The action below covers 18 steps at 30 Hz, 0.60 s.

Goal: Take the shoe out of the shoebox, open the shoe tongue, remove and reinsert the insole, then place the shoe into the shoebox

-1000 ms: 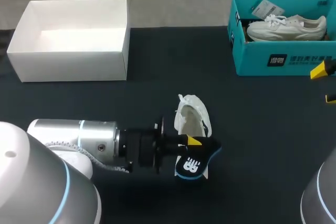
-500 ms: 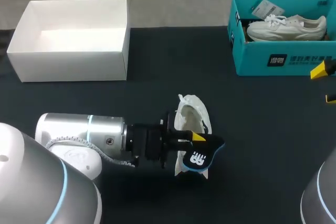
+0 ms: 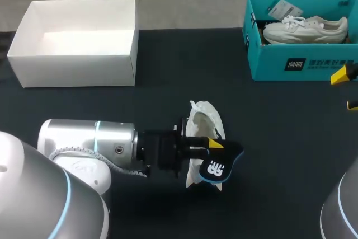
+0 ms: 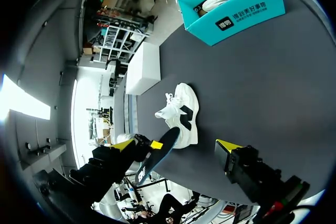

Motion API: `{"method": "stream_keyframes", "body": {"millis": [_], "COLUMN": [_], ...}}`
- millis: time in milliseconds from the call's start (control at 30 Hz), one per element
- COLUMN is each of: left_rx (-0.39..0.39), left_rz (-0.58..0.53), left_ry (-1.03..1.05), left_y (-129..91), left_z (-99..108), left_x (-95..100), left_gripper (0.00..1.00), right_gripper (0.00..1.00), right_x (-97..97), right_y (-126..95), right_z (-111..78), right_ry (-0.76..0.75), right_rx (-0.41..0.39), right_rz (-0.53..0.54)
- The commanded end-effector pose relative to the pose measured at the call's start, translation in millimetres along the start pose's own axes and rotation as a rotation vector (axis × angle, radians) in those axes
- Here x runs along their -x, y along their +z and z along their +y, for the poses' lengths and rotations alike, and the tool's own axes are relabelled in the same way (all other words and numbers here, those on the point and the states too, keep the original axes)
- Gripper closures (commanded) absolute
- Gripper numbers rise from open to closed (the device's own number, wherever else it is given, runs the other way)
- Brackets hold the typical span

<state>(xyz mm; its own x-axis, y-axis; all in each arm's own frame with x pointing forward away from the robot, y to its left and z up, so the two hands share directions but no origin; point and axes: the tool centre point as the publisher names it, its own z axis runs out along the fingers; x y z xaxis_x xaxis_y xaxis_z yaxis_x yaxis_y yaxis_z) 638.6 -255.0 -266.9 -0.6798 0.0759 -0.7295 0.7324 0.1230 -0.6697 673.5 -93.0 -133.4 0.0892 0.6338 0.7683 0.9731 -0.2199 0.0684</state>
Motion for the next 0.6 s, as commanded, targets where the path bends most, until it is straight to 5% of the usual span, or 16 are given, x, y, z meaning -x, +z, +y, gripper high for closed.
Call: {"method": "stream_keyframes", "body": {"millis": [33,333,600], "left_rx": [0.030,0.086,0.113], "left_rz": [-0.006,0.003,0.046], "left_ry": [0.000,0.001,0.000], "left_y": [-29,-72,-88], "left_z": [-20,-21,-8], "left_x": [-1.0,-12.0,-19.9], "left_gripper": [1.00,1.00,1.00], "right_gripper": [0.00,0.00,0.00], "right_x": [0.5,0.5,0.5], "right_y": [1,1,1], "right_z": [-1.5,-1.5,-1.5], "right_ry": [0.001,0.001,0.001], "right_rx": [0.003,0.003,0.003], "right_rz": [-0.001,-0.001,-0.001]}}
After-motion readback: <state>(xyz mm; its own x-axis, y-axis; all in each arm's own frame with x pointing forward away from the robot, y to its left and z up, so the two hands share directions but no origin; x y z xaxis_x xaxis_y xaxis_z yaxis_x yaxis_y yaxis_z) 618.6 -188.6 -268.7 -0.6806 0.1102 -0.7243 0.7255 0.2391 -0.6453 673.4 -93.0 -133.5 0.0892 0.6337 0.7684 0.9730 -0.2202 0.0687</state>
